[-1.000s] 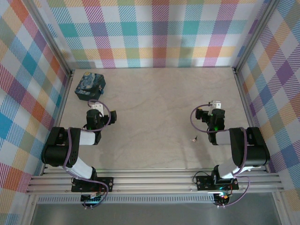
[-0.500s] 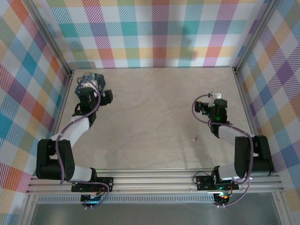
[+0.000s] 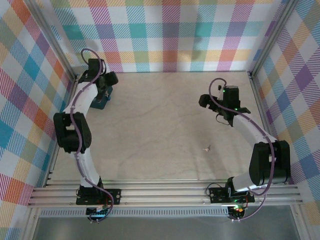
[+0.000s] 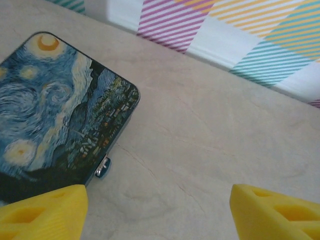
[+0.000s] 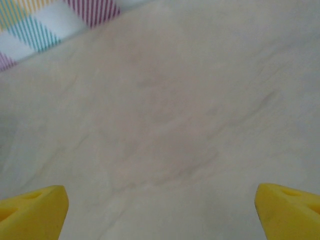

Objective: Unlock the padlock with the key

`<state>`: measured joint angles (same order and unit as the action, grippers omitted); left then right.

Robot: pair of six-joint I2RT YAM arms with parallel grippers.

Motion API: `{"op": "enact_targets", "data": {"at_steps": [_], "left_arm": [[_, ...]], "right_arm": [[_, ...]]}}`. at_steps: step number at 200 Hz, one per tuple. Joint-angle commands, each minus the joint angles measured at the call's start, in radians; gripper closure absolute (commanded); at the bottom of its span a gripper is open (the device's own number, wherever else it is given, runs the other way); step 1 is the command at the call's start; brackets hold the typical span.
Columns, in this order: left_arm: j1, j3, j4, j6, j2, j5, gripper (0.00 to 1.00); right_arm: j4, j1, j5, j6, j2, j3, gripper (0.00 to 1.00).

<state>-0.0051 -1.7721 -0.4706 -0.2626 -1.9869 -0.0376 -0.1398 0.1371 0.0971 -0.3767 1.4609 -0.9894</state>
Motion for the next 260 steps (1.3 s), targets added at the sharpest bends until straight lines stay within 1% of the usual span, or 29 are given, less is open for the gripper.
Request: {"op": "enact_targets", "data": {"at_steps": [1,30,50,62,74,109,144,162,182,205,225,260], "left_arm": [[0.037,-0.144,-0.176,-0.067,-0.106,-0.008,0.25],[0.085,-0.326,-0.269,-0.129,-0.264,0.017,0.26],[0.105,-0.451,-0.349,-0.136,-0.359,0.049,0.28],[0.108,-0.486,-0.375,-0.128,-0.393,0.053,0.27],[0.108,-0.483,-0.380,-0.124,-0.408,0.062,0.27],[0.104,-0.366,-0.354,-0.105,-0.394,0.136,0.30],[0.071,-0.154,-0.261,-0.080,-0.287,0.164,0.30],[0.039,-0.060,-0.222,-0.070,-0.233,0.173,0.30],[-0.007,0.009,-0.210,-0.054,-0.192,0.179,0.29],[-0.067,0.103,-0.167,-0.059,-0.137,0.213,0.29],[-0.147,0.160,-0.148,-0.051,-0.101,0.222,0.30],[-0.315,0.280,-0.079,-0.026,-0.037,0.219,0.32]], "right_arm": [[-0.129,0.041,0.070,-0.042,0.013,-0.058,0.06],[-0.172,0.085,0.073,-0.034,0.025,-0.087,0.09],[-0.185,0.119,0.069,-0.039,0.045,-0.105,0.09],[-0.188,0.139,0.069,-0.039,0.062,-0.118,0.09],[-0.186,0.155,0.073,-0.042,0.081,-0.131,0.09],[-0.190,0.181,0.088,-0.059,0.121,-0.166,0.09],[-0.190,0.188,0.093,-0.072,0.109,-0.169,0.08],[-0.189,0.189,0.099,-0.081,0.094,-0.164,0.08],[-0.190,0.191,0.107,-0.093,0.078,-0.156,0.08],[-0.200,0.190,0.106,-0.106,0.052,-0.144,0.08],[-0.219,0.190,0.088,-0.121,0.024,-0.131,0.08],[-0.294,0.190,0.012,-0.135,-0.012,-0.132,0.07]]}}
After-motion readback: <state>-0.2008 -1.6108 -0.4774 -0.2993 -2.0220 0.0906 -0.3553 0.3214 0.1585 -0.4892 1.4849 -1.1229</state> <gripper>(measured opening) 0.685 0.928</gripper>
